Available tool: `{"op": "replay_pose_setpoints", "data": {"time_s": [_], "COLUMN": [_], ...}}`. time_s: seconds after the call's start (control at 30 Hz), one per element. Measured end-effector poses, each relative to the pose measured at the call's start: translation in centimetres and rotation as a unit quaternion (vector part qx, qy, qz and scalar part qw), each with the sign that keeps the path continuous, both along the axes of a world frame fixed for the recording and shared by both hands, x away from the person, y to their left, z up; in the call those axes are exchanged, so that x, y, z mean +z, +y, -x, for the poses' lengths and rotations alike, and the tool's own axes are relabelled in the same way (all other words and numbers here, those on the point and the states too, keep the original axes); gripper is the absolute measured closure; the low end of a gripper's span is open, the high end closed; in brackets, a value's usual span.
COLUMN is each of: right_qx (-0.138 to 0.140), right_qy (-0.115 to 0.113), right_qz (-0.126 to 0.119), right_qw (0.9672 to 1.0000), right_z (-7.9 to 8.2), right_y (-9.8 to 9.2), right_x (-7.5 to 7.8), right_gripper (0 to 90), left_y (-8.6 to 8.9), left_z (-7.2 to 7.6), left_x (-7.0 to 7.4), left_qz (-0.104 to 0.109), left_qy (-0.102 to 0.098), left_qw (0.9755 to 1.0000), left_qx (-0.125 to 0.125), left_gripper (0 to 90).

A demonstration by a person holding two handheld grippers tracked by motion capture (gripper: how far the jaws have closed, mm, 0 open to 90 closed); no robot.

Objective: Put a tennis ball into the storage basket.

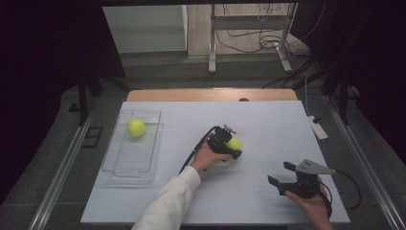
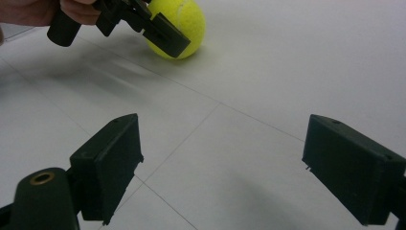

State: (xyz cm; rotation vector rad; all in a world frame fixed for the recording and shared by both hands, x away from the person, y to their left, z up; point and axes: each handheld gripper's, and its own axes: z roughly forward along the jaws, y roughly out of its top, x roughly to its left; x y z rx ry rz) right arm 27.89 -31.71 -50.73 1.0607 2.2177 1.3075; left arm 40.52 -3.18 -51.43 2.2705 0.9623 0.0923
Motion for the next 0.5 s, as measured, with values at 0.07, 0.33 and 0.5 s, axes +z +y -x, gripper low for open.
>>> {"op": "replay_pose_setpoints", "data": {"time_s": [0.07, 0.33, 0.5], "right_qx": [0.000, -0.001, -0.002], "right_qy": [0.000, 0.000, 0.000], "right_qz": [0.000, 0.001, 0.001], "right_qw": [1.0000, 1.0000, 1.0000], "right_z": [0.0, 0.0, 0.0], "right_y": [0.0, 0.0, 0.0], "right_x": [0.0, 0.0, 0.0], "right_gripper": [13.2, 13.2, 13.2], "left_y": [0.0, 0.4, 0.9], "left_z": [0.1, 0.4, 0.8], "left_x": [0.1, 0.7, 1.3], "left_qz": [-0.006, 0.000, 0.011], "left_qy": [-0.004, -0.015, -0.025], "left_qw": [1.0000, 0.9999, 0.9996], "left_qx": [-0.003, -0.007, -0.008], "left_gripper": [26.4, 26.9, 26.9]}}
